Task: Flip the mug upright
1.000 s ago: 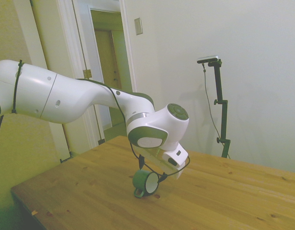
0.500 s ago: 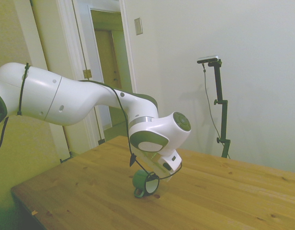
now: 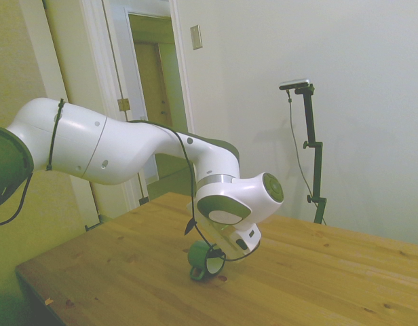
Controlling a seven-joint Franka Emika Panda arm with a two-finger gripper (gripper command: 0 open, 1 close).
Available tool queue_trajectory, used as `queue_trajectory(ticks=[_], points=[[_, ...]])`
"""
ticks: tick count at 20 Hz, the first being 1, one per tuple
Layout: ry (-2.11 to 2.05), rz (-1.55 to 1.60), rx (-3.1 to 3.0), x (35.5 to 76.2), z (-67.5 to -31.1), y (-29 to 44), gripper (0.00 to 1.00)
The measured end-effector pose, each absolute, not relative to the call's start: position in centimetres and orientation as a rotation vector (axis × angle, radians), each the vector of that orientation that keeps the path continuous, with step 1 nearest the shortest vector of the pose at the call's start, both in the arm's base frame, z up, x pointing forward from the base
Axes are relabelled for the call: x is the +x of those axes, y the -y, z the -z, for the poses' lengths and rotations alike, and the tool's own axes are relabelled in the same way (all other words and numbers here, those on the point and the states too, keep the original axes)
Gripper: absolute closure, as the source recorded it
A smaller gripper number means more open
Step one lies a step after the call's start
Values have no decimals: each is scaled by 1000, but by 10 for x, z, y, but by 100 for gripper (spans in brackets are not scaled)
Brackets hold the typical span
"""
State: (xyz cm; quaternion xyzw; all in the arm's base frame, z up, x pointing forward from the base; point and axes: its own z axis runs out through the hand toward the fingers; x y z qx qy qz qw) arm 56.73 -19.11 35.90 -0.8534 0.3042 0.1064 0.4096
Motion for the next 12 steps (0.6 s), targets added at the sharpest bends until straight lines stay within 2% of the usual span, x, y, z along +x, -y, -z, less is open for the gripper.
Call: queue_trajectory(ticks=[5,6,12], points=[[-735,-278,-2129,570,-361,187,0],[-729,-283,-2125,570,-362,186,100],[-724,-290,-2115,571,-359,183,100]])
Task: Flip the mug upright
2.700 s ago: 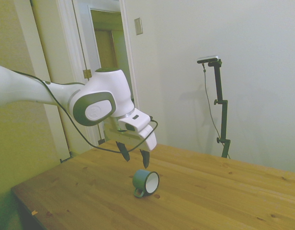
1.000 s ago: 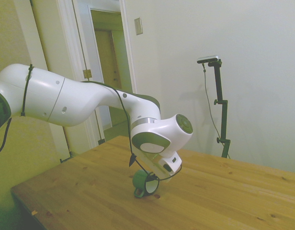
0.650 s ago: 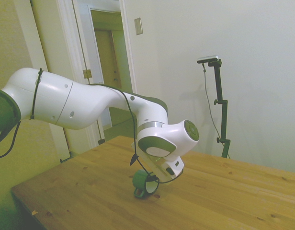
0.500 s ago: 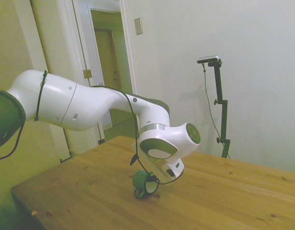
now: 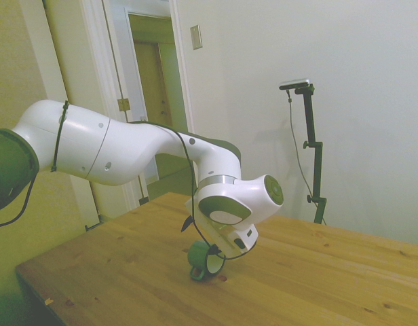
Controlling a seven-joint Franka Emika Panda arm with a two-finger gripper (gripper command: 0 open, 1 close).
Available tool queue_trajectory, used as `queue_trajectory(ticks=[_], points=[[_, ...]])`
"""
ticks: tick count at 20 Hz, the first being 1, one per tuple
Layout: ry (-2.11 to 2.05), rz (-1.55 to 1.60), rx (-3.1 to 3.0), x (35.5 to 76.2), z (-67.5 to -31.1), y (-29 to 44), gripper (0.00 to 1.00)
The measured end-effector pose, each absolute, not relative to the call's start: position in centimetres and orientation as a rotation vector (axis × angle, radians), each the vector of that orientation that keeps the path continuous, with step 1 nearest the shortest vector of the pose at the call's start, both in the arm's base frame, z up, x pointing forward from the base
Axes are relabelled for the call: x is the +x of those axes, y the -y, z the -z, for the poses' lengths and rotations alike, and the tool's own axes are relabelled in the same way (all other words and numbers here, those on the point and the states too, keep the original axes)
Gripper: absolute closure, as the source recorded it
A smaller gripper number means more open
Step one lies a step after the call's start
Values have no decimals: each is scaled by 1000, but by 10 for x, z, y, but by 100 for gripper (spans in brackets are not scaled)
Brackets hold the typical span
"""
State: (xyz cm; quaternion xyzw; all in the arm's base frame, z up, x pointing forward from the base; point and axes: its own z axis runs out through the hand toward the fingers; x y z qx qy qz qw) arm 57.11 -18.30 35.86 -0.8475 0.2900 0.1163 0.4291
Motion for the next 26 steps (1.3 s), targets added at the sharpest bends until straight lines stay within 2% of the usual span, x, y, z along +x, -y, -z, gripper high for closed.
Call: queue_trajectory(ticks=[26], points=[[-681,-298,-2112,570,-357,185,100]])
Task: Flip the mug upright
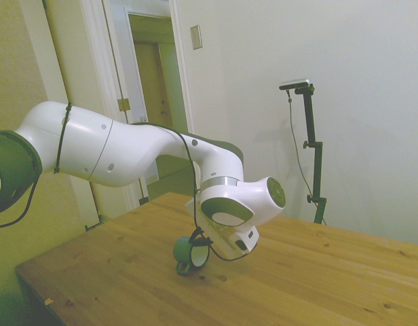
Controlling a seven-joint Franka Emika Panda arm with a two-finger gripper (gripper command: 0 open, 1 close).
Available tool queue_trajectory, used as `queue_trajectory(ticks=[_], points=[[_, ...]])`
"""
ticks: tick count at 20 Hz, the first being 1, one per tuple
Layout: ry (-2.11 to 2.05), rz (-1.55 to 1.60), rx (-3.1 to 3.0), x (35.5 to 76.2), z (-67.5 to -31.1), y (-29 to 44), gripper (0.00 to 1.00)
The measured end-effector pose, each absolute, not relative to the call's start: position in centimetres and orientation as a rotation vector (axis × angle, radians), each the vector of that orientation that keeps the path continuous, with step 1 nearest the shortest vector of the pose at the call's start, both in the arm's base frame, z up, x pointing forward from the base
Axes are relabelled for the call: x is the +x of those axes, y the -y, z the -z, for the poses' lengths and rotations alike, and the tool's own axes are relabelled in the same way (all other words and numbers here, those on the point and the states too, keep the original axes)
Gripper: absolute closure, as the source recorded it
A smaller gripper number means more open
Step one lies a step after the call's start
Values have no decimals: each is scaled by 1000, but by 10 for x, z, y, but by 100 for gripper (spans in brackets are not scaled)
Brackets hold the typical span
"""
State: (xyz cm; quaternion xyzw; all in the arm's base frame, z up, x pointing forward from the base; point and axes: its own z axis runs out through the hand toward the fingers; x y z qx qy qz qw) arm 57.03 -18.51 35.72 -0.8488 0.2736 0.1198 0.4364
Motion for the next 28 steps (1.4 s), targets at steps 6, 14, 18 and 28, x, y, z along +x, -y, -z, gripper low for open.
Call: queue_trajectory(ticks=[6,14,18,28], points=[[-657,-289,-2116,572,-364,184,100],[-638,-85,-2240,553,-452,191,100],[-705,90,-2411,516,-493,181,100],[-992,392,-2822,488,-484,146,100]])
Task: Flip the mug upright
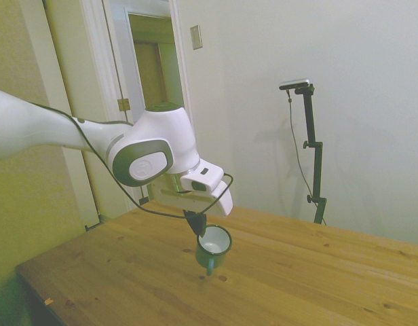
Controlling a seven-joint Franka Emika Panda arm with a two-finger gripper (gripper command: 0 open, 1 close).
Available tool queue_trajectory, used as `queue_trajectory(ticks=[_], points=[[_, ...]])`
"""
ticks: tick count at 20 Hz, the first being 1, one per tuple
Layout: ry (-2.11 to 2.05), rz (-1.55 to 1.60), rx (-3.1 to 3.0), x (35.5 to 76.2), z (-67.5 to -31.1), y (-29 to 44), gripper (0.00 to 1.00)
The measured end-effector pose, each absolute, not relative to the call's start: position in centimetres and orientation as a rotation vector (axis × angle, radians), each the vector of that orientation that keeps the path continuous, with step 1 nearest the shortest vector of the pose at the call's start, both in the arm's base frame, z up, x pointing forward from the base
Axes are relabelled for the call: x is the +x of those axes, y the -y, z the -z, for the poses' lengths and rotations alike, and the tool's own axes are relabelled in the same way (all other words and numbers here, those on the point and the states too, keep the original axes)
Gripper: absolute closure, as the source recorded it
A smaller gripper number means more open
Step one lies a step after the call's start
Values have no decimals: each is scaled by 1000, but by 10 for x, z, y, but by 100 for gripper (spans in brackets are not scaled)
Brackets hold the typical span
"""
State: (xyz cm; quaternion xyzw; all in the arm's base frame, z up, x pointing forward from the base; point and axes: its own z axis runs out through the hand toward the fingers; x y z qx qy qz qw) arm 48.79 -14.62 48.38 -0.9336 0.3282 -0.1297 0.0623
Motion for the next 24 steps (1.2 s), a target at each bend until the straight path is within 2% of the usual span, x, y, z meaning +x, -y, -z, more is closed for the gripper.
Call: queue_trajectory(ticks=[6,17,18,24], points=[[-1094,480,-2963,490,-468,138,100],[-1144,423,-3021,507,-423,140,100],[-1152,430,-3021,508,-422,139,0],[-1178,448,-3016,512,-419,133,0]])
